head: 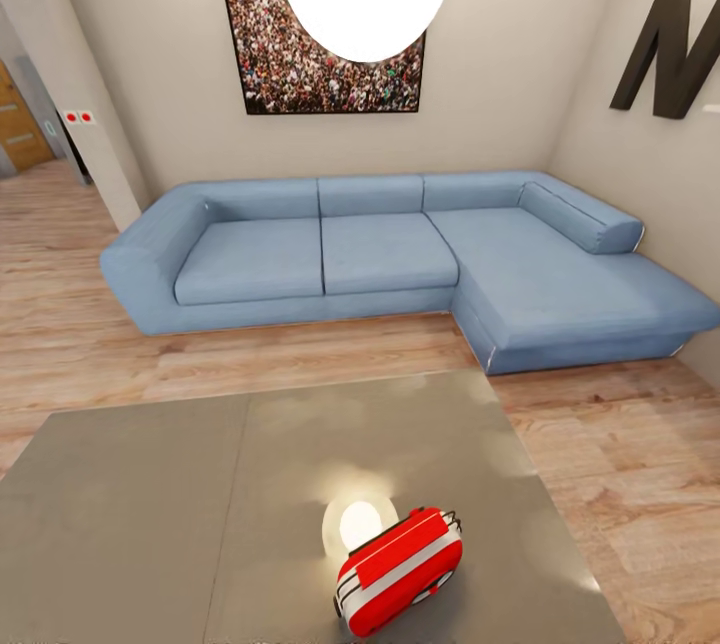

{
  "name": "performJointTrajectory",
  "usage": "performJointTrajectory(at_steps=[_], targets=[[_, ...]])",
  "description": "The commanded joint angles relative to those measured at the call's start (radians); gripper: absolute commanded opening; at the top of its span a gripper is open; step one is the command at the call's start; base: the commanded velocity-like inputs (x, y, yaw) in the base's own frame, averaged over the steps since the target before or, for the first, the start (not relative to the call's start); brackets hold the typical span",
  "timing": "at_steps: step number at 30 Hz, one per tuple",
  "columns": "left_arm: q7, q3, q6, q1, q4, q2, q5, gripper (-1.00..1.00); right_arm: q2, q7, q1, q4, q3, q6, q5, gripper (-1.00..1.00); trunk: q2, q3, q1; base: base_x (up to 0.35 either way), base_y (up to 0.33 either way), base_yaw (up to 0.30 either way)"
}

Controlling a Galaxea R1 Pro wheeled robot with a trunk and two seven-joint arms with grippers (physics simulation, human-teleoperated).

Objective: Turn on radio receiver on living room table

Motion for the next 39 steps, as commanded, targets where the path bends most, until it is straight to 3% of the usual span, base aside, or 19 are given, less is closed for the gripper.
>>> performJointTrajectory(at_steps=[1, 19, 25, 29, 39], targets=[[0.000, 0.000, 0.000, 0.000, 0.000, 0.000, 0.000, 1.00, 0.000, 0.000, 0.000, 0.000, 0.000, 0.000, 0.000, 1.00, 0.000, -0.002, 0.000, 0.000, 0.000, 0.000], [-0.003, 0.001, 0.002, 0.000, -0.009, 0.002, 0.004, 1.00, -0.001, 0.000, 0.000, 0.000, 0.003, 0.000, 0.001, 1.00, 0.000, -0.028, 0.000, 0.000, 0.000, 0.000], [-0.008, 0.002, 0.016, 0.000, -0.087, 0.004, 0.010, 1.00, -0.002, 0.000, 0.000, 0.000, 0.002, 0.000, 0.001, 1.00, 0.000, -0.029, 0.000, 0.000, 0.000, 0.000], [-0.009, 0.003, 0.114, 0.000, -0.197, -0.001, 0.009, 1.00, -0.003, -0.001, 0.000, -0.002, -0.001, 0.000, 0.001, 1.00, 0.000, -0.029, 0.000, 0.000, 0.000, 0.000], [-0.009, 0.002, 0.250, 0.000, -0.344, 0.000, 0.007, 1.00, -0.003, 0.000, 0.000, -0.012, 0.000, 0.008, 0.001, 1.00, 0.000, -0.029, 0.000, 0.000, 0.000, 0.000]])
